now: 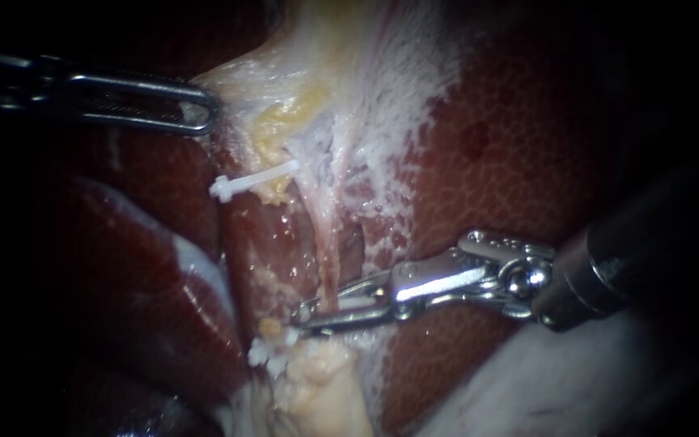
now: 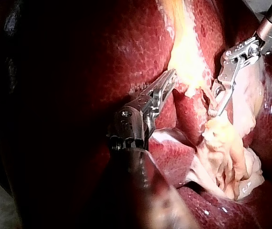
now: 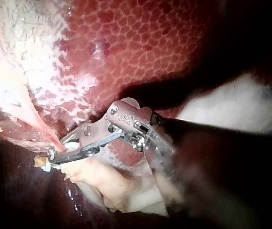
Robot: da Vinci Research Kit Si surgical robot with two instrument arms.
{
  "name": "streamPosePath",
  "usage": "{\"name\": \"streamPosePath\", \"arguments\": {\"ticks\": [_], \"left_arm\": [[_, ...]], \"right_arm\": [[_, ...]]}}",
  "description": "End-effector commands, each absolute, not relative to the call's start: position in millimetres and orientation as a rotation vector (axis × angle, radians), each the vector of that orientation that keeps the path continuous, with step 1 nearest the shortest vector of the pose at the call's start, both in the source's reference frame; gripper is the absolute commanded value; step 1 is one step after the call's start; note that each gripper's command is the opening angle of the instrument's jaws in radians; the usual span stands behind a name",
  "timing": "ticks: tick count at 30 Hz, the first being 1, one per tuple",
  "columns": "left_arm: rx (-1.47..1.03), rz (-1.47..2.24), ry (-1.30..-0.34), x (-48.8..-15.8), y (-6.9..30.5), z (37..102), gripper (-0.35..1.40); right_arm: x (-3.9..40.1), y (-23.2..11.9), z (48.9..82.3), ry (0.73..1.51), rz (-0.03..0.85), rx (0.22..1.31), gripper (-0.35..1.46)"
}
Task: Clipping first clip right tube
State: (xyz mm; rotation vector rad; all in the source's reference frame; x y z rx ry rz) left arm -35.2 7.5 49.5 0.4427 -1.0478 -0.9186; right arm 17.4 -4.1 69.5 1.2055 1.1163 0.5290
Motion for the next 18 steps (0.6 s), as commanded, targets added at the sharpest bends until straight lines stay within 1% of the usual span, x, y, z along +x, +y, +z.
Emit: {"name": "streamPosePath", "arguments": {"ticks": [1, 18], "left_arm": [[0.442, -0.919, -1.048, -35.2, 7.5, 49.6, -0.35], [0.442, -0.919, -1.047, -35.3, 7.5, 49.6, -0.35]], "right_arm": [[17.5, -4.3, 69.6, 1.112, 0.528, 1.213, -0.35], [17.5, -4.4, 69.6, 1.107, 0.525, 1.221, -0.35]]}}
